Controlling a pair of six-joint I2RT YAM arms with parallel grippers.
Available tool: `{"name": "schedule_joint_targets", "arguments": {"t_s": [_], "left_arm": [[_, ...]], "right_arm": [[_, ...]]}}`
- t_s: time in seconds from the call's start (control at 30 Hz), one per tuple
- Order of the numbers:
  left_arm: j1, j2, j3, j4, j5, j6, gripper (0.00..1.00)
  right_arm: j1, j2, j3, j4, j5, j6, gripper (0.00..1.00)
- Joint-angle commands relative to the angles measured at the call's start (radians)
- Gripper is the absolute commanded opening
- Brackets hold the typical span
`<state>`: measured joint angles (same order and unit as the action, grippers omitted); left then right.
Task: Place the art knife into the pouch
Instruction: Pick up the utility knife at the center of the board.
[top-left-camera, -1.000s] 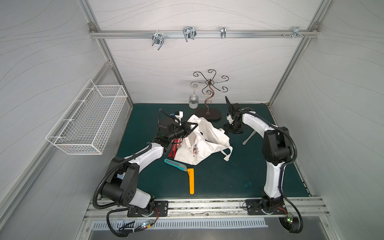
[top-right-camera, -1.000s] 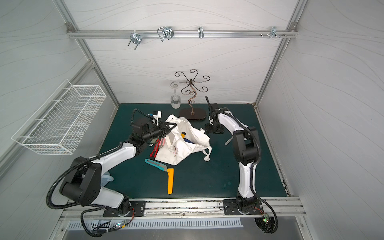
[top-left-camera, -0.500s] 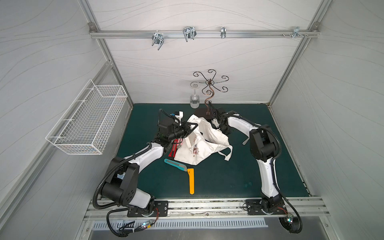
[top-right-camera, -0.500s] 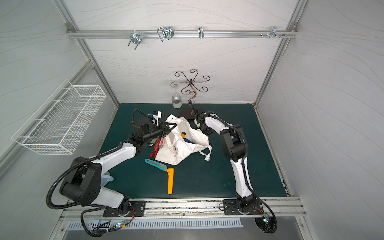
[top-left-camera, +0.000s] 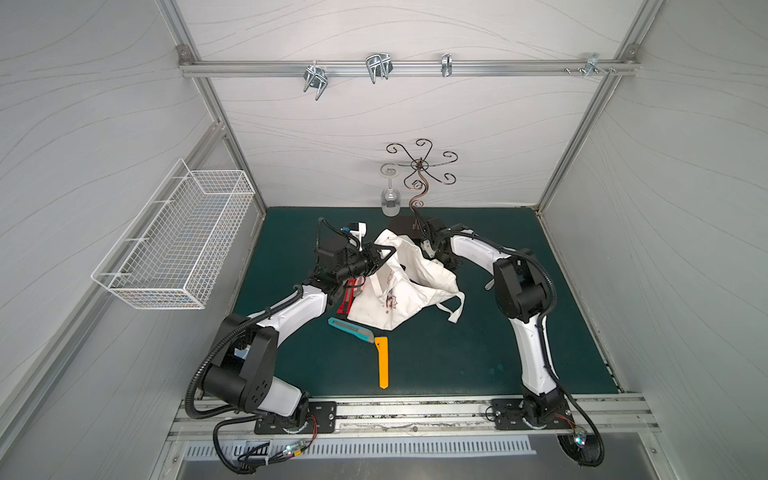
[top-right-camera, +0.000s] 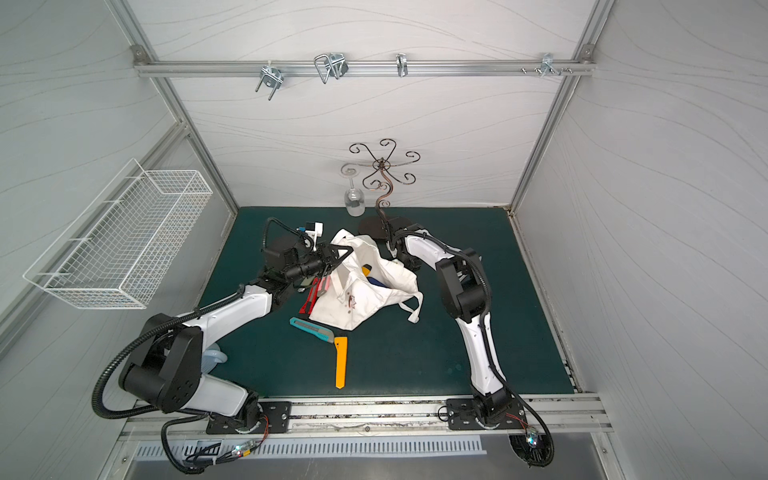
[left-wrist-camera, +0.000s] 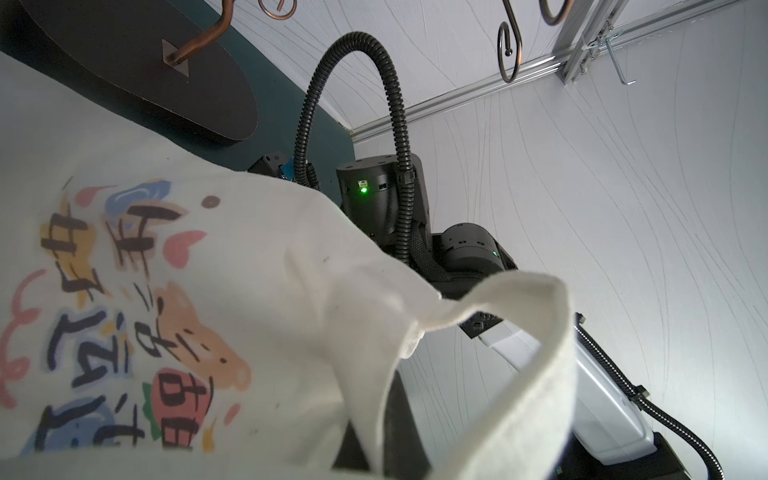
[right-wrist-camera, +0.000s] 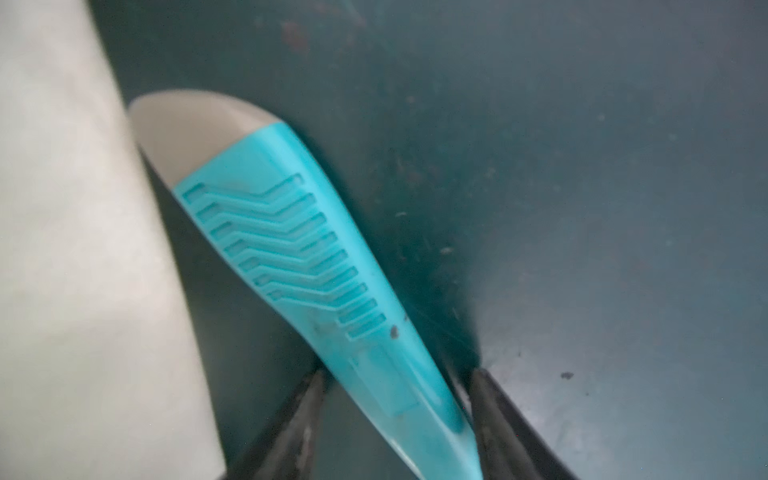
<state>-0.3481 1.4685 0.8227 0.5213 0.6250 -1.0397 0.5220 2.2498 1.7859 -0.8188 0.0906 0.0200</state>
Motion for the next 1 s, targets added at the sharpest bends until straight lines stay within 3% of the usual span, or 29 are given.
{"name": "schedule_joint_targets", "arguments": {"t_s": [0.0,0.23,0.47,0.73,0.97], "left_arm": [[-0.002,-0.017,0.029,0.064,0.012,0.007,0.00],[-0.002,-0.010,0.041,0.056,0.013,0.006,0.00],[-0.008,0.001,0.034,0.062,0.013,0.004,0.00],[-0.015,0.010,0.038,0.065,0.012,0.002,0.00],[-0.015,0.013,0.035,0.063,0.011,0.007,0.00]], "right_arm": [[-0.015,0.033,-0.047,-0.054,0.044,0.006,0.42],[-0.044,-0.062,-0.155,-0.068,0.041,0.097,0.31],[-0.063,-0.165,-0.253,-0.100,0.071,0.149,0.29],[-0.070,-0.173,-0.248,-0.097,0.090,0.147,0.45],[-0.087,-0.159,-0.253,-0.081,0.046,0.131,0.48]]}}
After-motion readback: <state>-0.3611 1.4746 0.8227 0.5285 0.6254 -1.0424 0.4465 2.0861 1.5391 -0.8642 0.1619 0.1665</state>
